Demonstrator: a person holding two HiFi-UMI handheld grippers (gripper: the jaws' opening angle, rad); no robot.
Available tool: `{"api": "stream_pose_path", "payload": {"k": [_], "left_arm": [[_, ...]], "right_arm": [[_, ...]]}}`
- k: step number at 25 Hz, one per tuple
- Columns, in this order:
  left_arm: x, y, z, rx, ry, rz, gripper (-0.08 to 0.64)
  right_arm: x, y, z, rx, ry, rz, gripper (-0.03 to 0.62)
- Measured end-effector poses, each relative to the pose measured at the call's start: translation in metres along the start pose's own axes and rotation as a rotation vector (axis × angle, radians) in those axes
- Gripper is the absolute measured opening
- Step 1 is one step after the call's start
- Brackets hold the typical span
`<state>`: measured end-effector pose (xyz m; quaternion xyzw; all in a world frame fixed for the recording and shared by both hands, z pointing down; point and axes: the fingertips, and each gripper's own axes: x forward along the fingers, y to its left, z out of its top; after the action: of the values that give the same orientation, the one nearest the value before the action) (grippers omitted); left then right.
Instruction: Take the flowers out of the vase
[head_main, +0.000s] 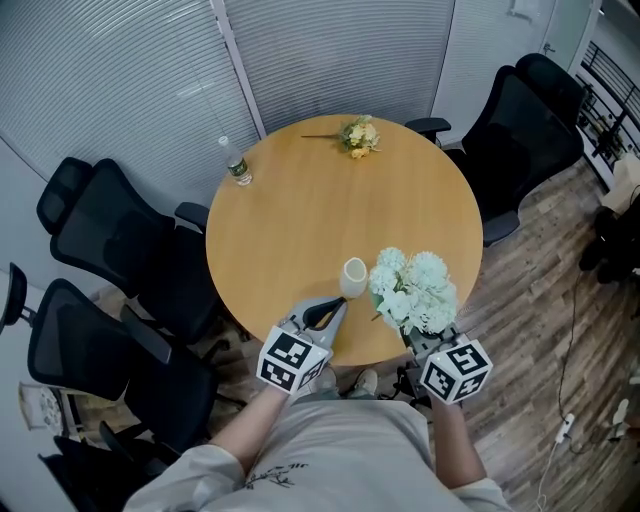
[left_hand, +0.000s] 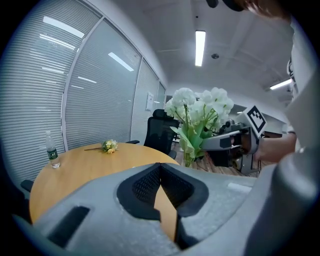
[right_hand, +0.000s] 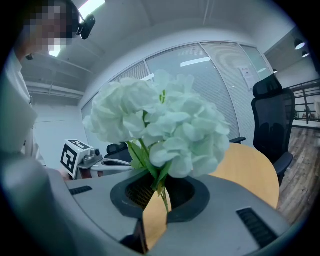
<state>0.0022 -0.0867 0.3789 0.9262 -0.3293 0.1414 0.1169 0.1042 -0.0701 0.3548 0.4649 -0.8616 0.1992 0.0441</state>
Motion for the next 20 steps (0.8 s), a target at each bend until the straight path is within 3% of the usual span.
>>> {"api": "stream_pose_path", "payload": {"k": [20], "left_arm": [[-0.0041,-0.0033,0.0004,-0.010,-0.003,0.000,0.009]], "right_arm": [[0.0037,-0.0008,-0.0008,-0.018,0.018,0.009,0.048]]}}
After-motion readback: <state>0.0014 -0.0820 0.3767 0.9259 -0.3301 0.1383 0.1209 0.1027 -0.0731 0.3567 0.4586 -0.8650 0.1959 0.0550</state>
